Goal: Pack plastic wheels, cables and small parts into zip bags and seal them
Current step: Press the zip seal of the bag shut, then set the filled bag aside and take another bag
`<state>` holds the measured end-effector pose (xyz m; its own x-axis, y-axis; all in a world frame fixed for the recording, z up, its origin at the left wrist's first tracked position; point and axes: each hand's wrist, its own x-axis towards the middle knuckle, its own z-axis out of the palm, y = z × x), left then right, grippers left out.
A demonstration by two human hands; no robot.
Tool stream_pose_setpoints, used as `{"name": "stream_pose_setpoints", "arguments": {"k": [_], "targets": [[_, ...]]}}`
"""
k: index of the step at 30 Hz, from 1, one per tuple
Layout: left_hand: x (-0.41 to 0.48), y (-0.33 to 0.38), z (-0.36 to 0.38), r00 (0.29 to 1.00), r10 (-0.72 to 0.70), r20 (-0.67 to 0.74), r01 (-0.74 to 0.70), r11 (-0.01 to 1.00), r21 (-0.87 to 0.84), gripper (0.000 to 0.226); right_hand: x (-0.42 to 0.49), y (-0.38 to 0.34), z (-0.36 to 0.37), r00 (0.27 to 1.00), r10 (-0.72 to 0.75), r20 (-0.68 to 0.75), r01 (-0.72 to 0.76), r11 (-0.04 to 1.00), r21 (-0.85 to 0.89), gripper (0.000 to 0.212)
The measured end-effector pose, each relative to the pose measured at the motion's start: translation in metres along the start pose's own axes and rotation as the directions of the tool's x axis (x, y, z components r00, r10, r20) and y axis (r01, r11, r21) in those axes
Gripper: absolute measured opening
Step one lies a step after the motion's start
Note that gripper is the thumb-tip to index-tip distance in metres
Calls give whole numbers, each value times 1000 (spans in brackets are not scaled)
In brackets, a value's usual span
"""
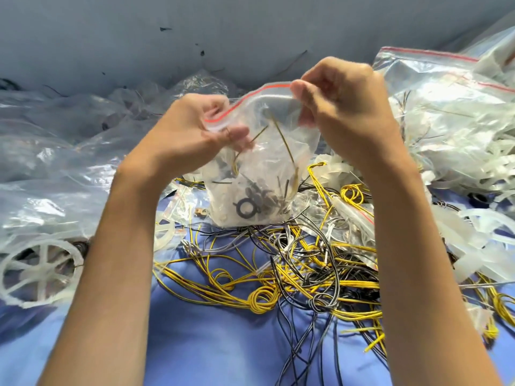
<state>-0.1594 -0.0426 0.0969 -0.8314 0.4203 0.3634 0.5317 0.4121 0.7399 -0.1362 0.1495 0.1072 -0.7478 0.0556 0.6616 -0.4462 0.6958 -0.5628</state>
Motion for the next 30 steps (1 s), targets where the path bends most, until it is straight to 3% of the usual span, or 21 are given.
{"name": "stream_pose_setpoints", "arguments": {"k": [1,4,6,8,11,14,17,19,21,23,25,28,30], "targets": [[1,1,2,998,2,-57,-4,999,-47,22,0,2,1,997,52,54,-55,997,49,27],[5,0,5,961,-30,-276,-34,974,-226,37,0,10,5,917,196,348,-255,958,130,115],[7,3,7,929,-77,-362,-66,928,-367,39,-6,10,13,844,203,496,-291,951,107,135],[8,9,11,907,-115,-405,-94,882,-462,39,-11,9,19,827,186,531,-254,965,58,114],[9,15,16,901,-123,-417,-123,848,-516,39,-12,10,20,862,164,479,-223,972,68,59],[7,22,21,915,-78,-397,-127,876,-465,40,-13,14,16,881,131,456,-225,961,159,23],[6,28,20,905,-48,-423,-147,897,-417,34,-12,15,13,914,135,382,-216,960,177,20],[5,30,16,880,-59,-471,-147,910,-388,33,-10,17,12,945,133,298,-188,969,162,30],[4,34,11,833,-89,-546,-151,913,-380,34,-6,18,8,973,161,165,-184,974,132,38],[3,40,6,788,-89,-609,-203,897,-394,28,2,24,-1,970,244,-1,-241,961,135,34],[2,44,3,783,-77,-617,-229,887,-402,20,22,38,-14,917,360,-173,-331,927,178,30],[1,48,8,834,-73,-547,-193,890,-414,10,57,67,-34,780,509,-363,-465,861,208,18],[2,49,15,888,-69,-454,-136,905,-403,6,68,89,-39,737,570,-363,-604,797,25,45]]}}
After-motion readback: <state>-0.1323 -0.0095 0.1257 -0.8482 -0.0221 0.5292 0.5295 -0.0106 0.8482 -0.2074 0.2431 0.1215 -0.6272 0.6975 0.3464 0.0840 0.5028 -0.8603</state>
